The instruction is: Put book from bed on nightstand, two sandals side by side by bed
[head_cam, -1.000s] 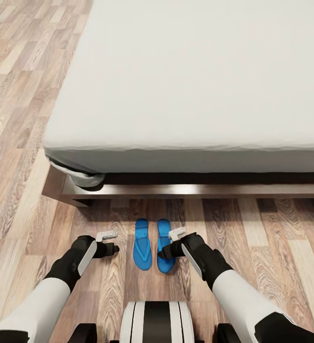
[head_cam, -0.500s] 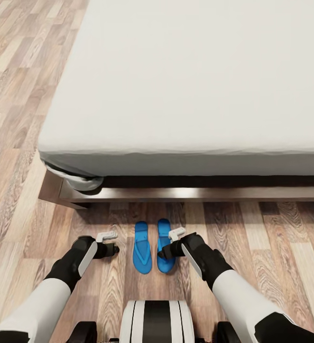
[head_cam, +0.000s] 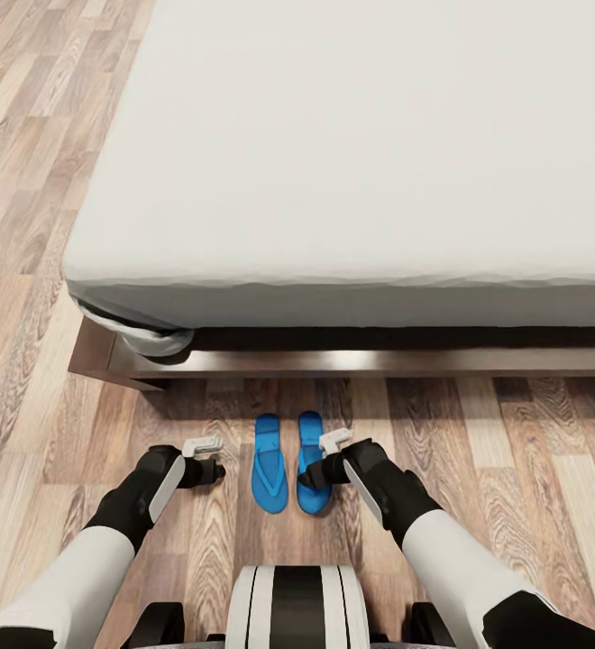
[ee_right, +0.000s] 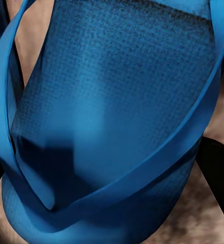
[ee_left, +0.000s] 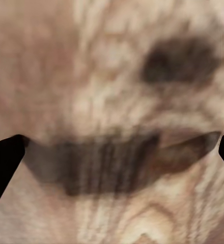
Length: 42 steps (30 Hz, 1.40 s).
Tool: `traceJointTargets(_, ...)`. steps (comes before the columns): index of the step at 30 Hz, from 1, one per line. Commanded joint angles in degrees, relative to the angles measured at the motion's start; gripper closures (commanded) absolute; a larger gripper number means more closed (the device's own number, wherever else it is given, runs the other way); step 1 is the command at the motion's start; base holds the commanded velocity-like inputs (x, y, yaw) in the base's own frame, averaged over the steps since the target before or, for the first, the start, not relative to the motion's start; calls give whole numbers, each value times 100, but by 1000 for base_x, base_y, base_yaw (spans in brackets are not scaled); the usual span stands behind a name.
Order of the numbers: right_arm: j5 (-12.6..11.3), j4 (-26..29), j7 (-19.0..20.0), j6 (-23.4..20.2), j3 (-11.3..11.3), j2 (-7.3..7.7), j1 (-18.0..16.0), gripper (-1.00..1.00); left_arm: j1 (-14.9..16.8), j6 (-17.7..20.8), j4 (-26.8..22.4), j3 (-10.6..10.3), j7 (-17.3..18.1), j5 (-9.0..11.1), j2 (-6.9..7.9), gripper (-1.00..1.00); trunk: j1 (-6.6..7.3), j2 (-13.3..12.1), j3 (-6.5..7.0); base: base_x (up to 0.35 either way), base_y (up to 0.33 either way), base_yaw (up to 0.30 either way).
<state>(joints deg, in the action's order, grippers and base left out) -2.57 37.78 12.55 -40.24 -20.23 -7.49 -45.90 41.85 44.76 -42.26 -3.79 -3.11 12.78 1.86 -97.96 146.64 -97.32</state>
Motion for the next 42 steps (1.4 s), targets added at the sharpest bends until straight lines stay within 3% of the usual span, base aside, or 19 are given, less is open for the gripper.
traceJointTargets(1,2,-60,1,-1,2,2,3,100,-1,-73,95,1,74,120,-2,-100,-25,-1,-1,0,0,0)
traceJointTargets(3,2,-60,1,-1,2,2,4,100,-1,-73,95,1,74,120,-2,-100,-25,-1,-1,0,0,0)
traceJointTargets(4,2,-60,1,-1,2,2,3,-100,-1,-73,95,1,74,120,-2,-100,-25,-1,-1,0,0,0)
traceJointTargets(15,2,-60,1,6,2,2,2,-100,-2,-65,95,1,74,112,-2,-100,-25,-1,-1,0,0,0)
traceJointTargets(25,2,55,1,-11,5,2,2,-100,-1,-64,99,1,74,106,-2,-100,1,-15,220,0,0,0)
traceJointTargets(31,10,485,1,-114,12,2,21,-100,-3,-69,104,1,71,110,25,-100,16,-23,353,0,0,0)
traceJointTargets(34,10,755,1,-358,12,2,36,-100,-2,-66,107,-4,67,102,21,-100,24,-27,420,0,0,0)
traceJointTargets(35,12,1105,-2,-680,16,3,47,-100,-1,-70,127,-7,59,95,15,-100,27,-28,442,0,0,0)
traceJointTargets(42,6,1310,-6,-766,12,55,55,-100,-2,-73,191,-8,56,85,12,-100,37,-33,531,0,0,-96)
